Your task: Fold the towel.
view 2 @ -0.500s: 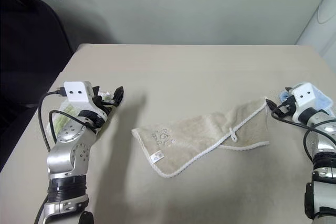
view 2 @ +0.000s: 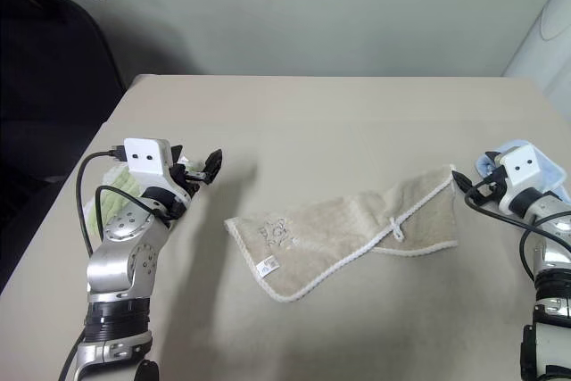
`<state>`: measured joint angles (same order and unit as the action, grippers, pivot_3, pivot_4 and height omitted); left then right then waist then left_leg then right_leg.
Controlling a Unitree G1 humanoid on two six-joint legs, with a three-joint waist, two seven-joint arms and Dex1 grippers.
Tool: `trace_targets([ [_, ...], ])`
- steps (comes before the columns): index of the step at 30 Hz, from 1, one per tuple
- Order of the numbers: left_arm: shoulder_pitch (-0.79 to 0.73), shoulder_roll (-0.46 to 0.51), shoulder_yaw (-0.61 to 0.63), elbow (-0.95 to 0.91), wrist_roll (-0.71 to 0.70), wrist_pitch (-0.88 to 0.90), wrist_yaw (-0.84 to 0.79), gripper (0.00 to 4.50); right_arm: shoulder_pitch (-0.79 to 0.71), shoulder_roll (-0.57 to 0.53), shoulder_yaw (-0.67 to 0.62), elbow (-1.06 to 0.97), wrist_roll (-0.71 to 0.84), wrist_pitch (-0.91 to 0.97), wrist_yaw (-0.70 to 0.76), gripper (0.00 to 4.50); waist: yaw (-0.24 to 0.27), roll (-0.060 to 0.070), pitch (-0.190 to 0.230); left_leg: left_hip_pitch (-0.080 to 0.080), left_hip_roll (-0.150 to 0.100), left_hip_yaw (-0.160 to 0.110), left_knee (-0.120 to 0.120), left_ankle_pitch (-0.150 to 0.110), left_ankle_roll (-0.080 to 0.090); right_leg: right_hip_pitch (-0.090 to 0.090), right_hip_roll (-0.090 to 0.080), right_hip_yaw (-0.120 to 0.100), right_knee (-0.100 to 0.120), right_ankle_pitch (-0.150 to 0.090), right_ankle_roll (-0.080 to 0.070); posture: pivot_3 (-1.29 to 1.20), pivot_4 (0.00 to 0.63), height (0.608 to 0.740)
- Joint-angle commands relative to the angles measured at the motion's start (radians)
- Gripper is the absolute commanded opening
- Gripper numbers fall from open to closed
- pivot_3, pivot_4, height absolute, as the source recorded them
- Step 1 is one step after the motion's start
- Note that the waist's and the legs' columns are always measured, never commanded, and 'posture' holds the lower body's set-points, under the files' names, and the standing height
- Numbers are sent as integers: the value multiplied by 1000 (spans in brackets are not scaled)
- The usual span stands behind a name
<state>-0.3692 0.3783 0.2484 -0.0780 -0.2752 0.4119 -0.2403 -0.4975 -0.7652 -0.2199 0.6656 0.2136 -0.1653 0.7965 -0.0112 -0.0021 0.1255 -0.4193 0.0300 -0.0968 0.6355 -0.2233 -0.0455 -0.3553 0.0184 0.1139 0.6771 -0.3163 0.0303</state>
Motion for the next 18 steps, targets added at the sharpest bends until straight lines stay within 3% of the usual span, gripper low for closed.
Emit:
trace_targets([
  [1,-14,11,-23,-13,12,-34,-27,4314,12,-43,-34,-32,1,-25,5,4500,1,0,0,0,0,0,0,0,0,0,0,0,0,0,0,0,150,740],
  [5,-20,33,-63,-7,22,-49,-83,4314,-8,-76,1,1,-57,-88,2,4500,0,0,0,0,0,0,0,0,0,0,0,0,0,0,0,0,150,740],
  [14,48,136,-166,-130,-16,-58,-327,4314,-200,-163,172,251,-313,-352,-32,4500,-6,0,0,0,0,0,-1,-1,1,-1,0,0,0,0,0,0,150,740],
  [18,130,244,-237,-234,-97,-34,-569,4314,-278,-182,285,351,-443,-479,-40,4500,-8,0,0,0,0,0,-3,-4,6,-1,0,0,0,0,0,0,150,740],
])
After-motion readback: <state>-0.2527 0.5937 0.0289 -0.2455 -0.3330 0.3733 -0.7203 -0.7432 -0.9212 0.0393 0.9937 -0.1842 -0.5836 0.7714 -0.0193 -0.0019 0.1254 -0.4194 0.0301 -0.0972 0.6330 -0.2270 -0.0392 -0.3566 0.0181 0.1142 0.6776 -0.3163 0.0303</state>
